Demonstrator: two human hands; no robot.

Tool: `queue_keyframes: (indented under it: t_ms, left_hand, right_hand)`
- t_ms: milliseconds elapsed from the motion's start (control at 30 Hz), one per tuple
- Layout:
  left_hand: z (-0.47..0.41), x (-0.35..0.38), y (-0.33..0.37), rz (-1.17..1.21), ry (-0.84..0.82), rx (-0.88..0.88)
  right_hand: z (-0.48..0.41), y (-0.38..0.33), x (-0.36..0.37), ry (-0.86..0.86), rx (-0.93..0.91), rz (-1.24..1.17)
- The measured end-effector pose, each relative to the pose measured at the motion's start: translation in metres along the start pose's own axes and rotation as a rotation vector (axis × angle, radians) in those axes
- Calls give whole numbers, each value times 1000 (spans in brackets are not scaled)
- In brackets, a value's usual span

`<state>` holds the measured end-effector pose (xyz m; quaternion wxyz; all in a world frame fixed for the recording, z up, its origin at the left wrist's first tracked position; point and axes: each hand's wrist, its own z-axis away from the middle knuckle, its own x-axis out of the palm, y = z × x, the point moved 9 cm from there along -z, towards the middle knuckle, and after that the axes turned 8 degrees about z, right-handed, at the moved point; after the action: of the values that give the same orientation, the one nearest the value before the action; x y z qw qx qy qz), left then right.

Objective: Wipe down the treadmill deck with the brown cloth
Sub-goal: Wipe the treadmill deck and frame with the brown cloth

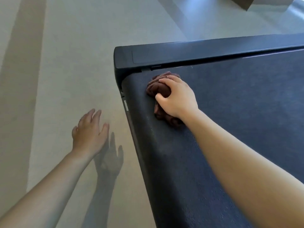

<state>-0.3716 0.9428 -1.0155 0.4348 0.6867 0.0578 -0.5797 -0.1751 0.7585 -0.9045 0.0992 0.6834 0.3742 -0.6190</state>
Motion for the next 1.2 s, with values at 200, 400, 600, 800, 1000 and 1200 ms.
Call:
queue_keyframes:
  t_ms: [200,400,600,800,1000,1200]
  left_hand:
    - [45,109,-74,-279,-558,-115]
    - [56,131,-88,-299,-575,-124]
    - [54,134,-88,-309,-598,-121]
    - [55,130,-82,-323,-649,-134]
    - [55,129,-80,-328,-652,-135]
    - [59,126,-81,-332,-547,-101]
  right_hand:
    - [-60,-8,24,13,111,5]
    - [-11,-24,13,14,67,44]
    - [-16,-34,15,27,70,28]
    - [-12,-42,14,-23,78,25]
    - [8,-47,14,25,74,53]
    - [-10,-50,14,-46,111,21]
